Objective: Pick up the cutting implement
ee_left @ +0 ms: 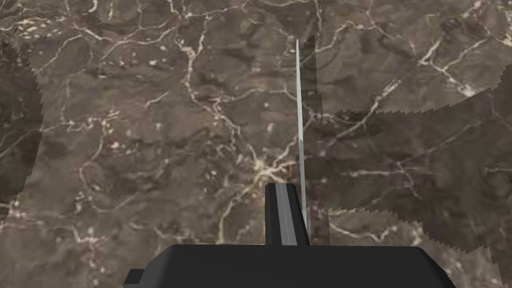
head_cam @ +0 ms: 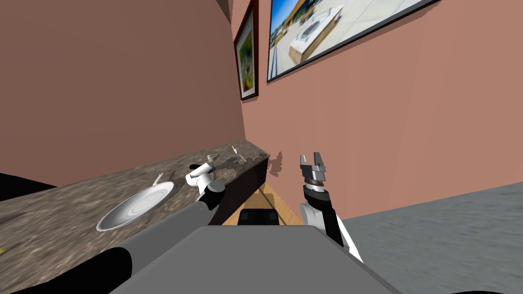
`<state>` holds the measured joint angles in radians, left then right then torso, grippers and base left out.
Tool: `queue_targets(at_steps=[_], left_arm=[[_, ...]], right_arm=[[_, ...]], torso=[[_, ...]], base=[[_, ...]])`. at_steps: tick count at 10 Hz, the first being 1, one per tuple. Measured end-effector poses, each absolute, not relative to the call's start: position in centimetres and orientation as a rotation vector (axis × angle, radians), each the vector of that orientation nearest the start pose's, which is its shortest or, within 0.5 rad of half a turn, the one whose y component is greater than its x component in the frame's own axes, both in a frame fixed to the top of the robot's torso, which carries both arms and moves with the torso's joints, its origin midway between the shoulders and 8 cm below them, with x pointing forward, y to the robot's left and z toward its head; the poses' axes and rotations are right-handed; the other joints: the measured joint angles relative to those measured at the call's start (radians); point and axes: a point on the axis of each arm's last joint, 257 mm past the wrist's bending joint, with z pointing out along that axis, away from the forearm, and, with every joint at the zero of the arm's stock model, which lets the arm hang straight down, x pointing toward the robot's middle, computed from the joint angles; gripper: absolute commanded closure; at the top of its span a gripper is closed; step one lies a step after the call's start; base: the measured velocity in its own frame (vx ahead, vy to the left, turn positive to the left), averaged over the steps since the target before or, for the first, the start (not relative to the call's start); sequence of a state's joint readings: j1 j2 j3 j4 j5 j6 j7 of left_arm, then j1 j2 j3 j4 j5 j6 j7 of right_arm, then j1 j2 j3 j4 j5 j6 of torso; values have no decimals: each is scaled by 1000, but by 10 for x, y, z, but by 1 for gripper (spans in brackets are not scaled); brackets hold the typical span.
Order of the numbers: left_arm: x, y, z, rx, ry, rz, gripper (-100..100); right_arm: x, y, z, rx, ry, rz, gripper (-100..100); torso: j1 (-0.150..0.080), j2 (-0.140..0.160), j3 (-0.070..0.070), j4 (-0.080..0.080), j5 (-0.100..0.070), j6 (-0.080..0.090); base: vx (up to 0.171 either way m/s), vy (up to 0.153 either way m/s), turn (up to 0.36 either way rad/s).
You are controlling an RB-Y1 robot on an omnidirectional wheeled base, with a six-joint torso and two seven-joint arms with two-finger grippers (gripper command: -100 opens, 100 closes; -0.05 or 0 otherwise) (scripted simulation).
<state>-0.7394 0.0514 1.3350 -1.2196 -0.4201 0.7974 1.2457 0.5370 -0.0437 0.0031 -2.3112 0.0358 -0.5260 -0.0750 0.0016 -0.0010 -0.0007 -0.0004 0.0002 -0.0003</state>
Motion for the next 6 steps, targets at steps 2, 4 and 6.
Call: queue_targets(at_steps=[2,4,6], left_arm=[[477,581,-318,-2450,-963,-1023,-100],[471,602,-298,-2398,-992,-1035,-100],[466,612,-281,-2362,-1013,-1046,-100]], right_arm=[[332,-270,31,614,637,1349,0],[332,-270,31,614,637,1349,0],[332,-270,31,614,637,1350,0]], torso=[[-1,-1,0,0,0,0],[-5,-1,-1,0,-1,0],[-4,-1,-1,0,-1,0]], base=[[24,-45,-44],[20,-61,-18],[20,-58,-31]])
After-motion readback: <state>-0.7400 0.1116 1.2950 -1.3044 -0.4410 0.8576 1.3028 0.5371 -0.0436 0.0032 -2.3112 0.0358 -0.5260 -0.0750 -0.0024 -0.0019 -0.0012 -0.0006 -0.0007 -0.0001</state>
